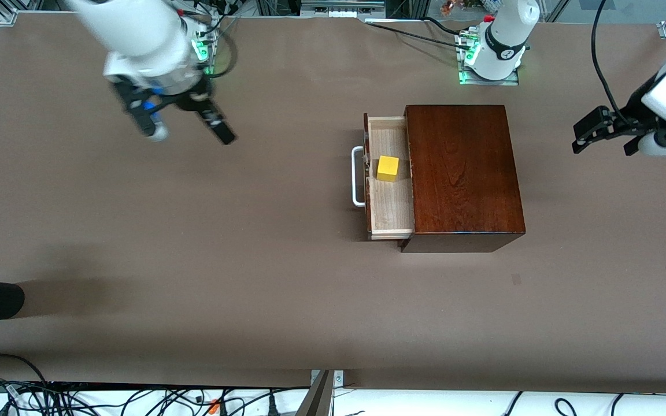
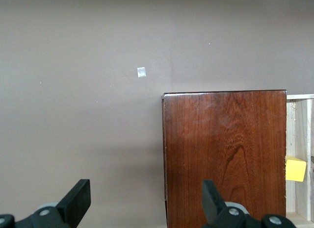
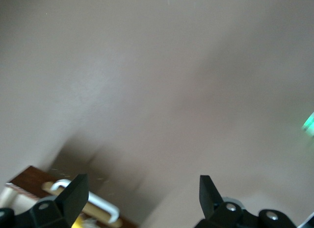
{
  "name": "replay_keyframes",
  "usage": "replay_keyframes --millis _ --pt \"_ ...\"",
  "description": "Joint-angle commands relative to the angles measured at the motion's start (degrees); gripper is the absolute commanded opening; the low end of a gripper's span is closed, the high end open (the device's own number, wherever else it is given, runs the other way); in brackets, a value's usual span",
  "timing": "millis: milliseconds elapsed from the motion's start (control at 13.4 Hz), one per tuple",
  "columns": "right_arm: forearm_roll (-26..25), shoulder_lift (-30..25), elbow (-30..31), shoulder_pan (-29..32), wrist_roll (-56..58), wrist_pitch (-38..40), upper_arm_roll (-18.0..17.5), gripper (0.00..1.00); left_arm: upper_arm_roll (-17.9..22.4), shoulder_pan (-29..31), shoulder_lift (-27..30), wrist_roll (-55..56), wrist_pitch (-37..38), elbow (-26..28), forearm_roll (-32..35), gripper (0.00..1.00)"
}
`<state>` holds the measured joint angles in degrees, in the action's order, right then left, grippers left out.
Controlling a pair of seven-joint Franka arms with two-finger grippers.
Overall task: Open drawer, take yellow block, close drawer
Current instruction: 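Move the right gripper above the yellow cube in the drawer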
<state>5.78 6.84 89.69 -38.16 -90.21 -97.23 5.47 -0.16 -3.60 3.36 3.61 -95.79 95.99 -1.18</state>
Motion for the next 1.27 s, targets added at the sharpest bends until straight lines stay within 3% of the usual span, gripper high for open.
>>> replay_keyframes --millis 0,447,596,820,1193 --pt "0.37 4.66 -3.72 -7.34 -17.65 -5.41 0.86 1.00 2.35 -1.59 3.41 -1.06 -1.61 5.97 -0.40 1.00" --pt "0.55 21.88 -23.48 -15.27 -48.61 -5.96 0.59 1.00 2.09 -1.06 1.57 -0.88 1.48 3.07 -0.31 1.00" --pt "0.55 26.02 -27.45 -15.89 -54.87 -7.26 -0.80 1.00 2.35 -0.89 1.04 -1.23 2.53 2.37 -0.31 1.00" --pt "0.55 29.19 -27.73 -16.24 -60.42 -12.18 -2.83 1.00 2.00 -0.97 0.86 -1.23 2.45 2.28 0.65 1.00" --pt "0.11 34.64 -27.73 -17.21 -61.58 -16.76 -2.83 1.00 1.83 -0.97 0.42 -1.32 2.62 1.22 1.36 1.00"
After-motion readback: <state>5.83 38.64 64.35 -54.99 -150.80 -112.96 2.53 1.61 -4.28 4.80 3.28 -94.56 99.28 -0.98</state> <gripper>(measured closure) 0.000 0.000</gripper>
